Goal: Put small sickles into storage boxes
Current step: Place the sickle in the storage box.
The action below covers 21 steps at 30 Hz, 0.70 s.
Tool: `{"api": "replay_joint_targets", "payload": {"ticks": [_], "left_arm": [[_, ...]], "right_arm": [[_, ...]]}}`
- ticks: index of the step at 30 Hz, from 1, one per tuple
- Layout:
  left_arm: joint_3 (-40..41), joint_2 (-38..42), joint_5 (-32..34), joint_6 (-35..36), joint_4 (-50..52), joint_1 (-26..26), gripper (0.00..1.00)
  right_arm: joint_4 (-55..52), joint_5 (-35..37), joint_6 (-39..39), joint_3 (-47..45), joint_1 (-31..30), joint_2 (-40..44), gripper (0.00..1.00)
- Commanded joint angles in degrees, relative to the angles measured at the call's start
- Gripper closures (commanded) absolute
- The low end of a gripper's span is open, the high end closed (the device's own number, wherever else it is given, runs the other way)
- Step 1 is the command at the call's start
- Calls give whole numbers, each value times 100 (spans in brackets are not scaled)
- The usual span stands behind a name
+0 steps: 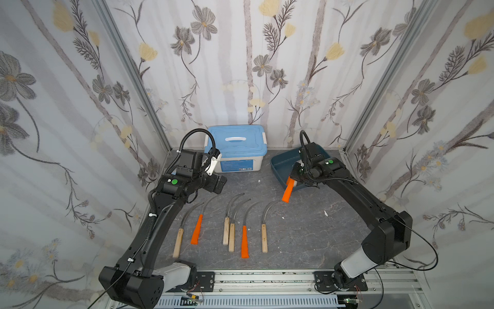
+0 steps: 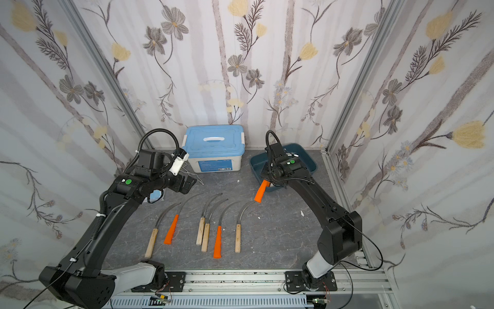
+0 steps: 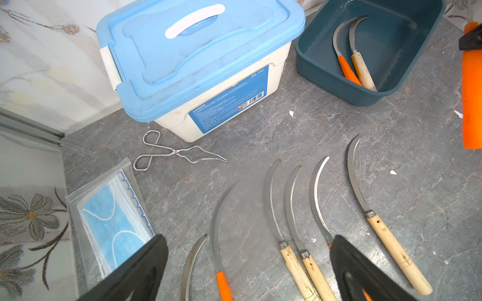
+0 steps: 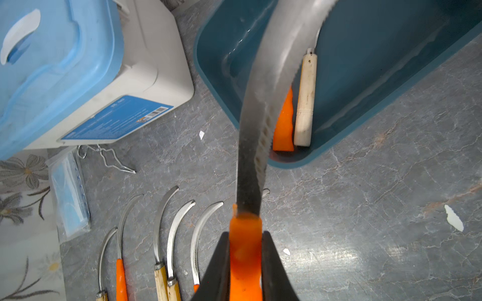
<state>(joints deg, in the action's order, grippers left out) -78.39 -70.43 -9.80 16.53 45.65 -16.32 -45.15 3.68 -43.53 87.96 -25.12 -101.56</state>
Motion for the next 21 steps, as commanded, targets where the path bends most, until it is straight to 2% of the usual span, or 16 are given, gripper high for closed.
{"api": "replay_joint_targets", "payload": {"ticks": [1,12,21], "left_arm": [[-84,-8,-82,-32,60,-3,0],[311,407,286,214,52,-10,0],[456,447,428,377,50,-5,0]], "right_arm": [[403,-78,195,242,190,-233,99],[390,-135,565,1502,760,-1404,99],[437,-210,780,1956,1198,-2210,99]]}}
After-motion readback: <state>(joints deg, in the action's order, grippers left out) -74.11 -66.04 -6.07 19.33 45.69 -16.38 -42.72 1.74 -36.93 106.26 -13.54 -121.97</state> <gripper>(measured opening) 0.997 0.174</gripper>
